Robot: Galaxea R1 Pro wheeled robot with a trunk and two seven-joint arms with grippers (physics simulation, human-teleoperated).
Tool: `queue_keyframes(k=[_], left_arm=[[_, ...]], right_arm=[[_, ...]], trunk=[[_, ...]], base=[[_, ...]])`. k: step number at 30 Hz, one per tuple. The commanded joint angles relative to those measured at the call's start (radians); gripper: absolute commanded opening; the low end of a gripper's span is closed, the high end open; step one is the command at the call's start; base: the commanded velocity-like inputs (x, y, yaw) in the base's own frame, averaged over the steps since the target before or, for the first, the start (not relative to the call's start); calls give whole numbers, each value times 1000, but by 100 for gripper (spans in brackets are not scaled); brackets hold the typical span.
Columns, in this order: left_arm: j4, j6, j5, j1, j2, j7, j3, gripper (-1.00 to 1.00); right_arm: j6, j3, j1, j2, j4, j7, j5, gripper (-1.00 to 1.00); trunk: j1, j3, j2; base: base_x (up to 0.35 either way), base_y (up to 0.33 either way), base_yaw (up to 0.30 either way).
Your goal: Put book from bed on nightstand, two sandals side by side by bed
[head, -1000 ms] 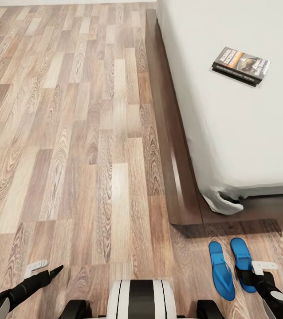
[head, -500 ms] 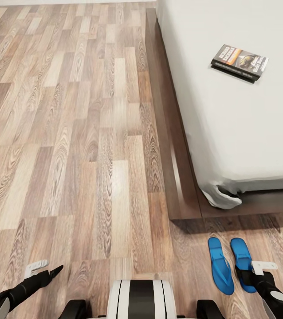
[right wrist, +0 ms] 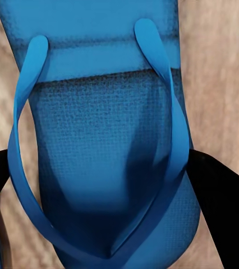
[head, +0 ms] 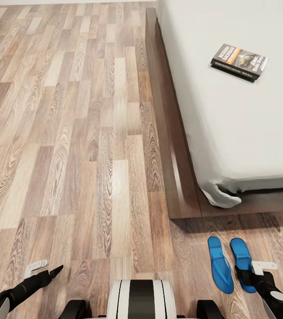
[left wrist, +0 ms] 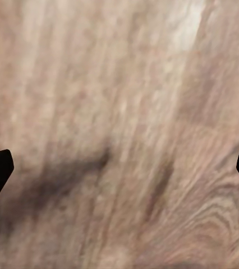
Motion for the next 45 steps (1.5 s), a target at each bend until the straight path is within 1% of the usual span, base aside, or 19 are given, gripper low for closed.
queue_keyframes(k=[1, 21, 22, 45], left_arm=[[0, 9, 3, -1, 0, -6, 5, 100], [0, 9, 3, 0, 0, -6, 5, 100], [0, 9, 3, 0, 0, -6, 5, 100], [0, 9, 3, 0, 0, -6, 4, 100]], right_arm=[[-3, -5, 0, 1, 1, 6, 5, -100], [-4, -5, 0, 1, 1, 6, 4, -100], [-5, -5, 0, 1, 1, 6, 4, 100], [-5, -5, 0, 1, 1, 6, -2, 100]], trunk=[[0, 0, 0], [0, 0, 0], [0, 0, 0], [0, 0, 0]], base=[[0, 0, 0], [0, 0, 0], [0, 0, 0], [0, 0, 0]])
